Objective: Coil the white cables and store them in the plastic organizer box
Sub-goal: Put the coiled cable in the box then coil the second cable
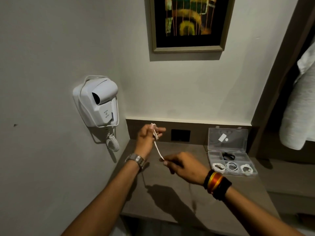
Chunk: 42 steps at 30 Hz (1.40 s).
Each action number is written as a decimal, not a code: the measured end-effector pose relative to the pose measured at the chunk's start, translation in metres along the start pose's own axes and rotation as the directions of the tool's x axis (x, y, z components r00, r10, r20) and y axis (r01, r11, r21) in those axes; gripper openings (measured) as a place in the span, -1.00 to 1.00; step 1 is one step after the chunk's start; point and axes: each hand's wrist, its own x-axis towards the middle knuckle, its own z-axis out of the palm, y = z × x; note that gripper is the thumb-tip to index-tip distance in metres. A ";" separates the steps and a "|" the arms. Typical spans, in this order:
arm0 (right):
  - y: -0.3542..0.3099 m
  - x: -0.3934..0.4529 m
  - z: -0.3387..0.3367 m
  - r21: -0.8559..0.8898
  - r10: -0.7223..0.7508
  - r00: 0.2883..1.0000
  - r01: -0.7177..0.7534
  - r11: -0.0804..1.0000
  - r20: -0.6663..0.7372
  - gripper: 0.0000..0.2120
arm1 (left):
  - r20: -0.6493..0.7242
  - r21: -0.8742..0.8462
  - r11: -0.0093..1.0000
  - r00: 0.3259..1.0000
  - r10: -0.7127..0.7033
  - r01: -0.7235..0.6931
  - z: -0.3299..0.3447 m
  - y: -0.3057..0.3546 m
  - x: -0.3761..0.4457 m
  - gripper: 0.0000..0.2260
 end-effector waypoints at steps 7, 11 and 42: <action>0.003 0.032 -0.056 0.237 0.085 0.873 0.036 0.971 -0.481 -0.80 | 0.475 0.137 0.985 0.865 -0.159 0.106 -0.018 -0.003 -0.016 -0.65; 0.019 0.027 -0.019 0.303 0.205 0.903 -0.089 0.949 -0.379 -0.83 | 0.358 -0.355 0.892 0.922 -0.147 0.280 -0.021 0.012 -0.013 -0.73; 0.041 0.019 -0.027 0.289 0.146 0.896 -0.020 0.957 -0.420 -0.86 | 0.392 0.220 0.974 0.919 -0.035 -0.057 -0.019 -0.018 0.000 -0.74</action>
